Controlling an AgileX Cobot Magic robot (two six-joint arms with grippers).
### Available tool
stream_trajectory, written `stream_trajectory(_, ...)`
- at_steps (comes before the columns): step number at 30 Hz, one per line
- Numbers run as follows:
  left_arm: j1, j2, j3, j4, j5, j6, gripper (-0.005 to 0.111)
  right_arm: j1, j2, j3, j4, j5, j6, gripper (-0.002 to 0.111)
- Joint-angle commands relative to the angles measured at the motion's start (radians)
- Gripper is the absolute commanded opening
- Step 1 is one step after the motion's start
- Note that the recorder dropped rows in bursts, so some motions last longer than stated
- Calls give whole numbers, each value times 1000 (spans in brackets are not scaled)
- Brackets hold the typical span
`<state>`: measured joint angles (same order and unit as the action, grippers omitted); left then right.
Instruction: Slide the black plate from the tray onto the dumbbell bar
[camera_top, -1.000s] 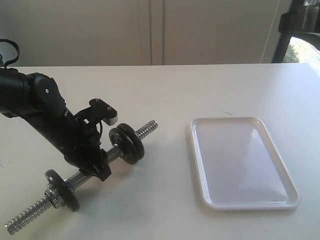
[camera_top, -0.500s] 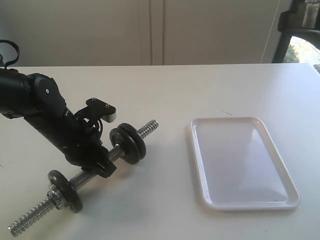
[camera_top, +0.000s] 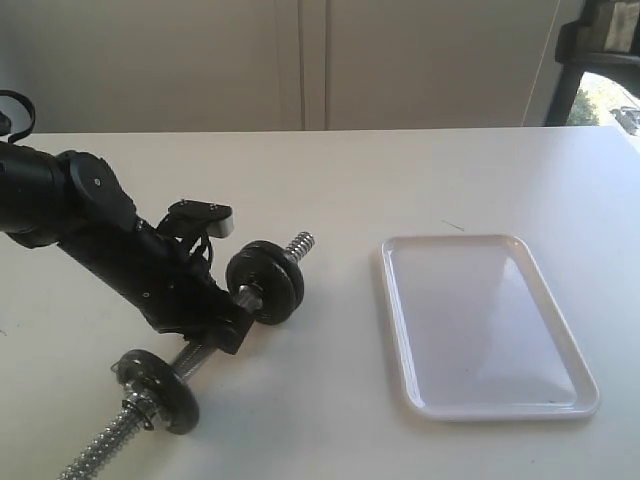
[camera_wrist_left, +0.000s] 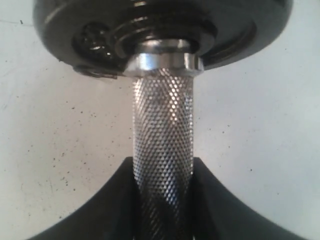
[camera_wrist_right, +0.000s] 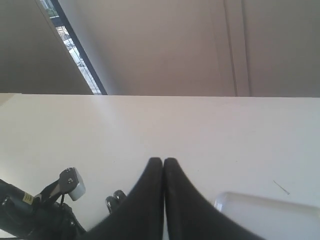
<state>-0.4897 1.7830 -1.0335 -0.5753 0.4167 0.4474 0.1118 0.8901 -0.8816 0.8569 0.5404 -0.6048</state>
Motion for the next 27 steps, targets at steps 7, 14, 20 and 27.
stream_trajectory(7,-4,-14,-23,-210,-53,1,0,-2,-4,7,6,0,7,0)
stream_trajectory(14,-41,-14,-92,-278,-77,-1,0,-2,-4,7,6,0,7,0)
stream_trajectory(20,-47,-14,-96,-363,-138,-5,0,-2,-4,7,6,0,7,0)
stream_trajectory(27,-62,-14,-96,-481,-204,-5,0,-2,-4,7,6,0,7,0)
